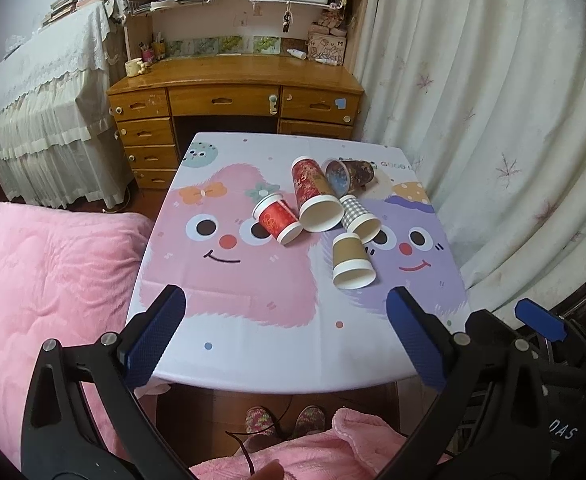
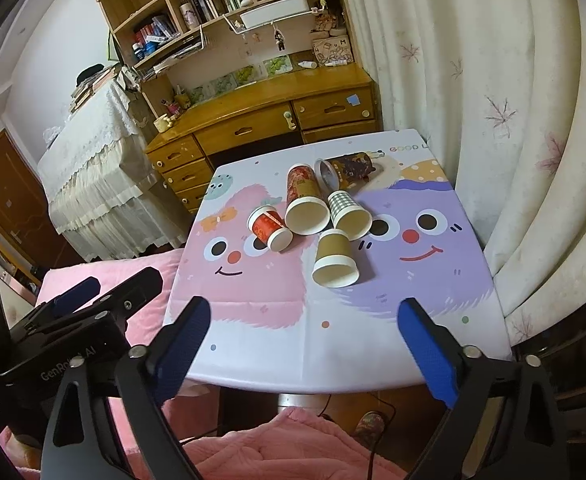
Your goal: Flip cup upright
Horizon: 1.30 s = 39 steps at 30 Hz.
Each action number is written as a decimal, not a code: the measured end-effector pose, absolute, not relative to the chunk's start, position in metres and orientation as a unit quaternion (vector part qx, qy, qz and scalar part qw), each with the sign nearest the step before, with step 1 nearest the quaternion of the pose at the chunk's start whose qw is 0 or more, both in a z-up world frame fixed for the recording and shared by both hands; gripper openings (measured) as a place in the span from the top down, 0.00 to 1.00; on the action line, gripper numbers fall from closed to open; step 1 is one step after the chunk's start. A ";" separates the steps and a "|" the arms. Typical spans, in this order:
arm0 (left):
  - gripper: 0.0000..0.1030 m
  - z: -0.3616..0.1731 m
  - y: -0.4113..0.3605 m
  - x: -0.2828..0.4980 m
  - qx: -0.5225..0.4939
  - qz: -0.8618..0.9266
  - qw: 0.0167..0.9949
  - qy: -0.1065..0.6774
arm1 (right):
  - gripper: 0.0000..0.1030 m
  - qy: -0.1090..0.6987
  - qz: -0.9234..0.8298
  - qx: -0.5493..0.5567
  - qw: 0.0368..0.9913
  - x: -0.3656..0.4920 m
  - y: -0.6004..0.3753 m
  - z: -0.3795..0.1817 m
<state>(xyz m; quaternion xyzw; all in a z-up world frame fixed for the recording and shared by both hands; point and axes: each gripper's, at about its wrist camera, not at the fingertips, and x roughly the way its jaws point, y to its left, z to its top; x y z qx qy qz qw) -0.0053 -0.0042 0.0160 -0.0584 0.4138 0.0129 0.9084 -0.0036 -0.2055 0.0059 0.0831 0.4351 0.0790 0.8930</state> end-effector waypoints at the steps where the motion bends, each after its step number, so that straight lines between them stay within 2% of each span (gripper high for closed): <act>1: 0.03 0.013 -0.001 -0.007 -0.061 0.014 0.907 0.416 | 0.09 0.436 0.080 0.080 0.893 -0.005 -0.204 0.006; 12: 0.03 -0.003 0.026 -0.026 -0.091 0.005 0.897 0.432 | 0.10 0.393 0.076 0.056 0.915 -0.027 -0.180 0.009; 28: 0.04 -0.018 0.032 -0.029 -0.067 -0.058 0.878 0.471 | 0.10 0.354 0.034 0.063 0.932 -0.084 -0.168 0.002; 39: 0.07 -0.031 0.014 0.008 -0.018 -0.105 0.865 0.490 | 0.09 0.380 -0.008 0.039 0.924 -0.046 -0.185 -0.012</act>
